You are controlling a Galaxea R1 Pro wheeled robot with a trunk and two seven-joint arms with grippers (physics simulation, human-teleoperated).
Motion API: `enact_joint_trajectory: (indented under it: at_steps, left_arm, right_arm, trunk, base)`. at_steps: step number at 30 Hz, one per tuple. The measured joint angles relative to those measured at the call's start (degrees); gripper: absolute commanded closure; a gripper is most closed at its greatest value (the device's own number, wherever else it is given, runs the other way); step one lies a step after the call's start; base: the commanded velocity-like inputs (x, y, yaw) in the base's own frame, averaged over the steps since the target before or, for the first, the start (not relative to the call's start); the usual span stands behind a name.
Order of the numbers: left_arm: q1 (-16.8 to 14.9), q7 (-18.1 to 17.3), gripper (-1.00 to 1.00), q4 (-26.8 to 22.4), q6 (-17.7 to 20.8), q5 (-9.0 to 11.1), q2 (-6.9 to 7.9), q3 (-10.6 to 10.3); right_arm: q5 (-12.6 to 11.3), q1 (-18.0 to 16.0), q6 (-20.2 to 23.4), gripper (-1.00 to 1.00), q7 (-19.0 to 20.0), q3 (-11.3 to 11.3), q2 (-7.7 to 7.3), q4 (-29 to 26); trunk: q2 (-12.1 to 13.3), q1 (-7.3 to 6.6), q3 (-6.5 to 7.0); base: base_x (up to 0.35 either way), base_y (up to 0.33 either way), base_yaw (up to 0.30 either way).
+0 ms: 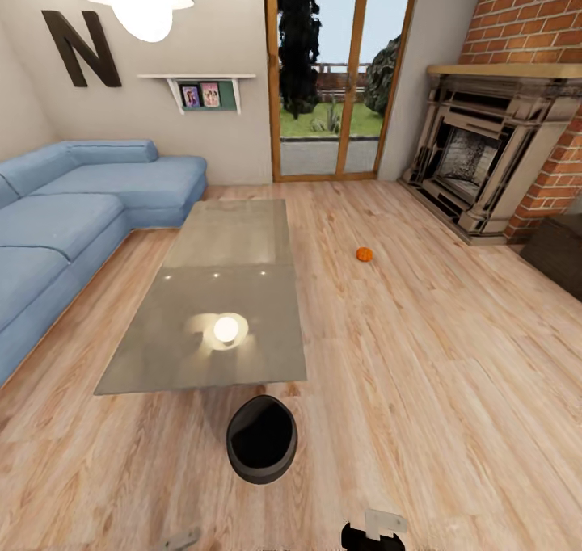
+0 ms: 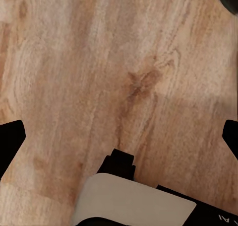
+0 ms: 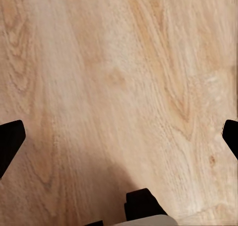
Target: Place each of the two pumpkins and all three candles from the living room inside a cabinet in the living room (use any cabinet), then make sure every cabinet is closed, and position the cauldron so it is next to a table in the living room.
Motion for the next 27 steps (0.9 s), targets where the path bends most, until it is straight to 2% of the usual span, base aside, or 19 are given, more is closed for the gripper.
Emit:
enact_joint_trajectory:
  at_steps: [5, 17, 27]
  left_arm:
    - [0.0, 0.0, -1.0, 0.0, -1.51, 0.07, 0.0, -0.01]
    - [0.02, 0.0, -1.0, 0.0, -1.77, 0.02, 0.03, -0.01]
    - [0.07, 0.0, -1.0, 0.0, -2.01, 0.02, 0.03, -0.01]
  right_arm:
    - [-0.02, 0.0, 0.0, -1.0, 0.0, 0.0, 0.0, 0.0]
    - [-0.04, 0.0, 0.0, -1.0, 0.0, 0.0, 0.0, 0.0]
    - [-0.04, 0.0, 0.0, -1.0, 0.0, 0.0, 0.0, 0.09]
  trunk:
    - [0.0, -0.01, -0.25]
    - [0.0, -0.01, -0.85]
    - [0.0, -0.01, -1.35]
  base:
    - [-0.014, 0.0, -0.234]
    - [-0.002, 0.0, -0.234]
    - [-0.081, 0.019, -0.235]
